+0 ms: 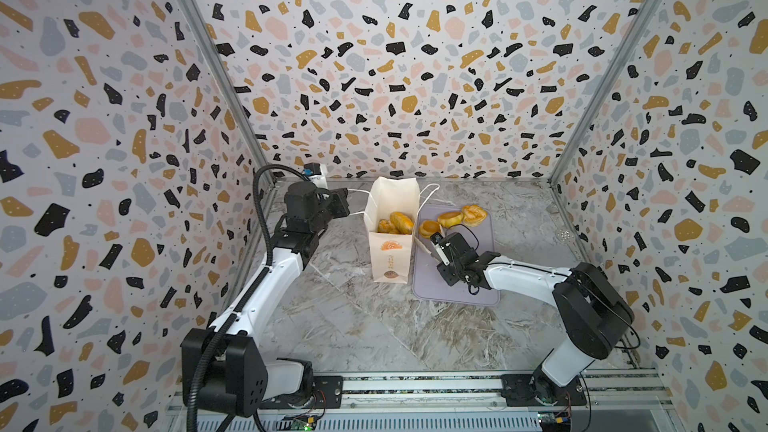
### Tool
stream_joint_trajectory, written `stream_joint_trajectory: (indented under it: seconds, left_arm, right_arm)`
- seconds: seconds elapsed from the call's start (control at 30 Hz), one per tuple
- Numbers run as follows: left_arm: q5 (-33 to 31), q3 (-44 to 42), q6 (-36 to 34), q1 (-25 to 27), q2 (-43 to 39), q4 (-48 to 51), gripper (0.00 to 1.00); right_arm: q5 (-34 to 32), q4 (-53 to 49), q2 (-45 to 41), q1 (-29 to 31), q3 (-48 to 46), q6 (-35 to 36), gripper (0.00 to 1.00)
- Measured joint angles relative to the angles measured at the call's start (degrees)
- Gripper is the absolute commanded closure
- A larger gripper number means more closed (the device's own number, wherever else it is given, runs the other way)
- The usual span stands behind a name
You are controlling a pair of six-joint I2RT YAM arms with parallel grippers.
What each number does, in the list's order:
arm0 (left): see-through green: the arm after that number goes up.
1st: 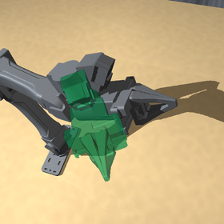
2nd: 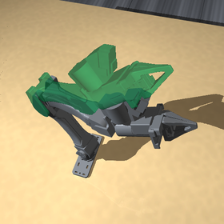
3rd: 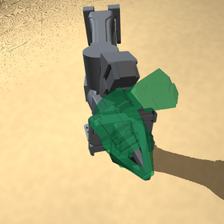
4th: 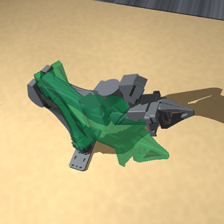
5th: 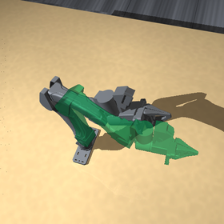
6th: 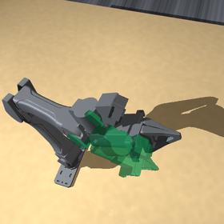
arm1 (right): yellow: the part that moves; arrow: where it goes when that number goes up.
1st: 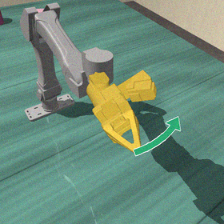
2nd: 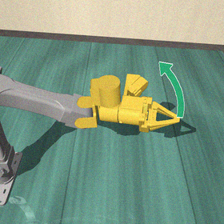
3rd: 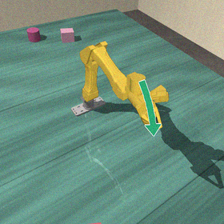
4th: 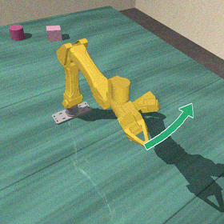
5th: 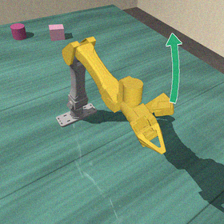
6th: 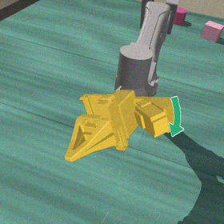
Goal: Place the fake bread into the paper bag
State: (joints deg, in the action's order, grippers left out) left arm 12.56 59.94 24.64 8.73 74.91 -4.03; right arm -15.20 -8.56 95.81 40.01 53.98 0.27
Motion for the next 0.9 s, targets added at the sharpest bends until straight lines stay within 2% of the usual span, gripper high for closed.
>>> stream_joint_trajectory:
  seconds: [0.5, 0.7, 0.9]
  left_arm:
    - [-0.02, 0.00, -0.02, 0.00, 0.00, 0.02, 1.00]
    - [-0.02, 0.00, -0.02, 0.00, 0.00, 0.04, 1.00]
    - [-0.02, 0.00, -0.02, 0.00, 0.00, 0.04, 1.00]
  right_arm:
    - [-4.13, -1.31, 5.22, -0.63, 5.53, 2.58, 0.53]
    - [-5.33, -2.69, 7.04, -0.63, 5.55, 2.60, 0.63]
    - [-5.42, -3.02, 7.21, -0.63, 5.55, 2.36, 0.66]
